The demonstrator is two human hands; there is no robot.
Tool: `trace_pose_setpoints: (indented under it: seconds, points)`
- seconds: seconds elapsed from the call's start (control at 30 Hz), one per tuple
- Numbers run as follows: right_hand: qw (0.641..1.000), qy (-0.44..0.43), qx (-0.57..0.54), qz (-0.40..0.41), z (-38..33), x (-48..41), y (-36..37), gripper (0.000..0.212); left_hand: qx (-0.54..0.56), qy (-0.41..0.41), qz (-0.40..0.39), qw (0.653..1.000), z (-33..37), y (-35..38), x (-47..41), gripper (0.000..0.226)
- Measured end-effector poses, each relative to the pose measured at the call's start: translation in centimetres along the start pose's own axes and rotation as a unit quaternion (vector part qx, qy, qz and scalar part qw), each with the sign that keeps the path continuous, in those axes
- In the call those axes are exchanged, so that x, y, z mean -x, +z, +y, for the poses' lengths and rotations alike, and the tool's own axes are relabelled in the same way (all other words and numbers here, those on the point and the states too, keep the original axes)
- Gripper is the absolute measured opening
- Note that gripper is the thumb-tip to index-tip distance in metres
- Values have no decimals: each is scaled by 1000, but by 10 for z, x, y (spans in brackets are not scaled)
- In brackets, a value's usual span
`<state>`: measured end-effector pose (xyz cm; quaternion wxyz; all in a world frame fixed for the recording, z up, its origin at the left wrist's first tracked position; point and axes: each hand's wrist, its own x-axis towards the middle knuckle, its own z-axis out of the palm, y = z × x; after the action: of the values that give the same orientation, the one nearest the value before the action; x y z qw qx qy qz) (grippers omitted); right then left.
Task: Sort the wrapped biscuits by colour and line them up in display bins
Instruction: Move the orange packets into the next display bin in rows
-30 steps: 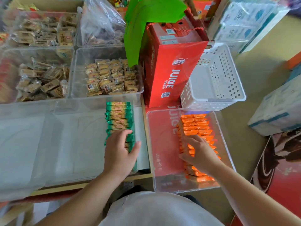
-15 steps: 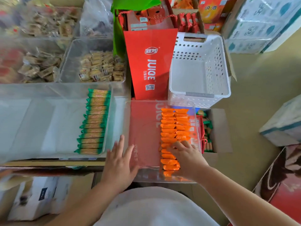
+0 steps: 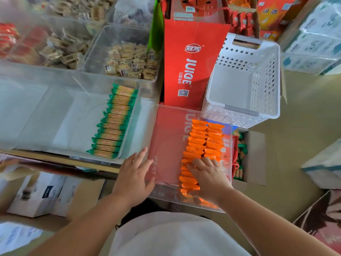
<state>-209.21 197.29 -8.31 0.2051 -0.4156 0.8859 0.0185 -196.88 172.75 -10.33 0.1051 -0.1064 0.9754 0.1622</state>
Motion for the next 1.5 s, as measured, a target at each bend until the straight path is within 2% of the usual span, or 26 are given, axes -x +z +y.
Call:
trace_pose_setpoints:
  seconds: [0.27,0.37,0.53,0.67,0.73,0.87,0.97,1.23,1.5]
  points:
    - [999,-38,-9,-4,-25,-21,-7,70,-9,17,16,1000,-1,-1,-2,60]
    - [997,-67,6,-41,-19,-25,-10,78,-10,19,14,1000,-3,1,-2,60]
    - [989,-103,55,-90,0,-24,-18,105,-11,12,8,1000,-2,1,-1,59]
    - [982,-123,103,-97,-6,-28,-19,110,-7,12,0,1000,0,-2,0,58]
    - [976,-143,126,-104,-8,-31,-20,105,-11,12,-4,1000,0,-4,0,58]
    - [965,-171,164,-114,-12,-35,-21,75,-11,15,-7,1000,1,-6,1,59]
    - [968,-163,151,-115,-14,-31,-17,61,-11,18,-7,1000,1,-7,1,59]
    - [971,-137,110,-161,-27,-26,-20,41,-9,17,-3,1000,3,-9,2,59]
    - [986,-97,-9,-135,-24,-20,-16,26,-7,18,0,1000,2,-7,2,57]
